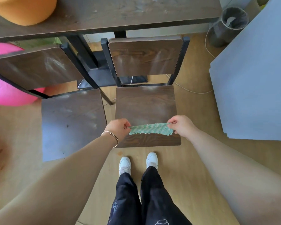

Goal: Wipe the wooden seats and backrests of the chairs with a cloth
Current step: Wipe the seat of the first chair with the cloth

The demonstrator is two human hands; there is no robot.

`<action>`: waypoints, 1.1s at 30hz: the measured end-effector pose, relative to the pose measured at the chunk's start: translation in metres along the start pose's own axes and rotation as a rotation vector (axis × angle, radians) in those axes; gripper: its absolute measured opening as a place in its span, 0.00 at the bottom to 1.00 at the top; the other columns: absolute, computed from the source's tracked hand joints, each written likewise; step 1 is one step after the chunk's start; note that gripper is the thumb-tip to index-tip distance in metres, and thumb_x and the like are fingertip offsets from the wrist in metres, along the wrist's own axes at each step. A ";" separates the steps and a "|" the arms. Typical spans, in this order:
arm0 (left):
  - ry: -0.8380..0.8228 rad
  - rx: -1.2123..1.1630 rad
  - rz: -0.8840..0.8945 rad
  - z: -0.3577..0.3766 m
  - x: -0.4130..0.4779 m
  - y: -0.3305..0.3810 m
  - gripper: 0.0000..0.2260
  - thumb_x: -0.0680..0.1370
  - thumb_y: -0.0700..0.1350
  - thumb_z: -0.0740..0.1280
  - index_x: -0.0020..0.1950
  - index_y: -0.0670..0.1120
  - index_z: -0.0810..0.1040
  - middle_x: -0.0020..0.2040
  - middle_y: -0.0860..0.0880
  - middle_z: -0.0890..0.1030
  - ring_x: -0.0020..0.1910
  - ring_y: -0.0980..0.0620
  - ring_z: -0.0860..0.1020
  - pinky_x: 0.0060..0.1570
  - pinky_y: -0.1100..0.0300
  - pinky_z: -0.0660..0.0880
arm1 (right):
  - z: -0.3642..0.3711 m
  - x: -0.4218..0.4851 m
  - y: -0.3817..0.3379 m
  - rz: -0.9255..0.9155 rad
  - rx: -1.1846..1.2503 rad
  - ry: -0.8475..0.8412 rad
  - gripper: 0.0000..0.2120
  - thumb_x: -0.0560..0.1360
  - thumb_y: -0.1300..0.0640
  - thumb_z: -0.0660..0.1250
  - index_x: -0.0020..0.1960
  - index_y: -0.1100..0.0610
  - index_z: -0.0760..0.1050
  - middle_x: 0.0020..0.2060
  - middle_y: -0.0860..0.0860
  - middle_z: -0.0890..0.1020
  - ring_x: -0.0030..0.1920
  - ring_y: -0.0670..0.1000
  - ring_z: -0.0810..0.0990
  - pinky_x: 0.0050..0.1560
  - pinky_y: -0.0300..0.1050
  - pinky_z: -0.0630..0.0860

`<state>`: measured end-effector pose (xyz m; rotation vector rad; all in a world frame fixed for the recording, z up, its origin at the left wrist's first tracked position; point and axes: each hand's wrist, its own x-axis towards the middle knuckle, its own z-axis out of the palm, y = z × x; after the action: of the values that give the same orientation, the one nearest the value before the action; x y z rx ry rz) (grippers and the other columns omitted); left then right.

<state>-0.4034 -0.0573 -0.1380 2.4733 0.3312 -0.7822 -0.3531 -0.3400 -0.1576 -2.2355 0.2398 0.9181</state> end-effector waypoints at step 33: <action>0.074 0.567 0.149 0.094 0.164 -0.068 0.21 0.78 0.54 0.62 0.70 0.52 0.64 0.63 0.47 0.69 0.62 0.44 0.67 0.58 0.50 0.67 | 0.059 0.176 0.044 0.098 -0.317 0.137 0.13 0.77 0.53 0.68 0.53 0.63 0.79 0.44 0.58 0.83 0.42 0.57 0.81 0.43 0.48 0.76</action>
<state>-0.3408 -0.0396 -0.3283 3.0138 -0.0663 -0.8054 -0.2739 -0.3177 -0.3300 -2.6044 0.2845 0.9060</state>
